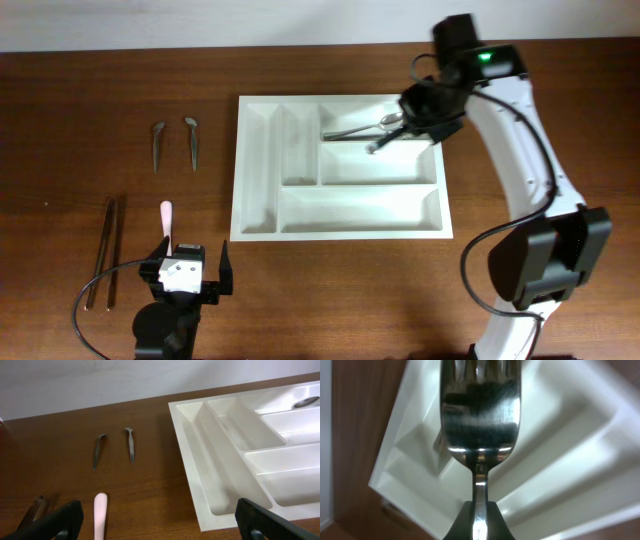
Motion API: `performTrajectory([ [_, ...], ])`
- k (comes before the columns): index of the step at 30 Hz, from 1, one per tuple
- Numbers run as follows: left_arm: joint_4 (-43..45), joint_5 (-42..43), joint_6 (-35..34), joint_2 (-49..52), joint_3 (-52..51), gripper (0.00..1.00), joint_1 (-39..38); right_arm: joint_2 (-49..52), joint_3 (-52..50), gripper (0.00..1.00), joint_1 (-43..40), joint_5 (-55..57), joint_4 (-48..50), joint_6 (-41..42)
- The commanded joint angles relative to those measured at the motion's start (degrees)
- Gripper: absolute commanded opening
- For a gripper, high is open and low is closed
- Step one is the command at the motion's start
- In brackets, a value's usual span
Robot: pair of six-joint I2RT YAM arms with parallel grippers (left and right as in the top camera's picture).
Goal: Pack container
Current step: 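Carry the fork left and lower it into the tray's middle compartment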
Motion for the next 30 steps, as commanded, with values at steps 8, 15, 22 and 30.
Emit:
performTrajectory([
  [8, -0.1, -0.4, 0.5, -0.4, -0.2, 0.99, 0.3, -0.4, -6.3, 0.04, 9.5, 9.2, 2.8, 28.2],
  [15, -0.1, -0.4, 0.5, -0.4, -0.2, 0.99, 0.3, -0.4, -13.7, 0.04, 9.4, 9.6, 9.4, 33.7],
  [22, -0.1, -0.4, 0.5, -0.4, -0.2, 0.99, 0.3, -0.3, -17.8, 0.04, 9.3, 11.1, 16.2, 34.8],
  [30, -0.1, -0.4, 0.5, -0.4, -0.2, 0.99, 0.3, -0.3, -19.1, 0.08, 9.3, 14.1, 17.2, 34.8],
])
